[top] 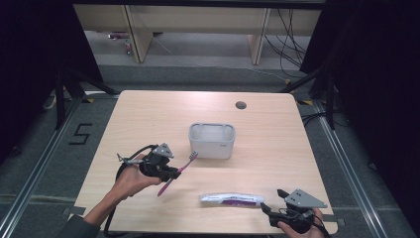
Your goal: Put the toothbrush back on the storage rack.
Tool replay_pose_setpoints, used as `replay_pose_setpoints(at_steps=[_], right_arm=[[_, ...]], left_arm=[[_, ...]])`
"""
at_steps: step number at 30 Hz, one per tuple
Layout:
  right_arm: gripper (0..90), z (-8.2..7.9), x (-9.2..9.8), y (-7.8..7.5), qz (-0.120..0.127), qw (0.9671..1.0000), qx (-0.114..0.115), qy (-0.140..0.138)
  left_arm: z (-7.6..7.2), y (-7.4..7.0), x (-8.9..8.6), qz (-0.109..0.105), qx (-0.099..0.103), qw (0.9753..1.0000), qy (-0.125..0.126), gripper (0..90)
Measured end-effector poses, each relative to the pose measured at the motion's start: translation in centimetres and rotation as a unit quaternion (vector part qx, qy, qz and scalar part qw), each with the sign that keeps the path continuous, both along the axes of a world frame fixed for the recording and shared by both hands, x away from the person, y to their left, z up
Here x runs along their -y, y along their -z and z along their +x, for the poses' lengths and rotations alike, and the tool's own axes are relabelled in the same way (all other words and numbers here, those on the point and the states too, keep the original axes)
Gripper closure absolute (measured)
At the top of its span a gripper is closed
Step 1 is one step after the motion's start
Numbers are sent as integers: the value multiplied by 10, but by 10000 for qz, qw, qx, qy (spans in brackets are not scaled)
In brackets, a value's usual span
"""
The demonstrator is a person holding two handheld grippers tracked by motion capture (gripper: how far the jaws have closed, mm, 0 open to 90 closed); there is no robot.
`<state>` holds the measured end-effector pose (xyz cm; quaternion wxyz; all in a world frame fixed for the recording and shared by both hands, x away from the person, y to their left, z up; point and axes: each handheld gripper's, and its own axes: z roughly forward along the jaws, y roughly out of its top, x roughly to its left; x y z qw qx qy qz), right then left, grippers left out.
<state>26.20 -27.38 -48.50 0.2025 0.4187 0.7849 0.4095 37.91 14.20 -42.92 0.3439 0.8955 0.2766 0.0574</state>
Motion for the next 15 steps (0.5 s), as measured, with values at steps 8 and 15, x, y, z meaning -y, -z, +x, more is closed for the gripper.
replay_pose_setpoints(at_steps=[8,15], right_arm=[[247,-1,-1,0,53,9999,-99,48],[247,-1,0,0,37,10000,-75,38]], left_arm=[[1,-10,-2,-836,309,9952,-416,822],[6,-20,-7,-1289,465,9884,-654,822]])
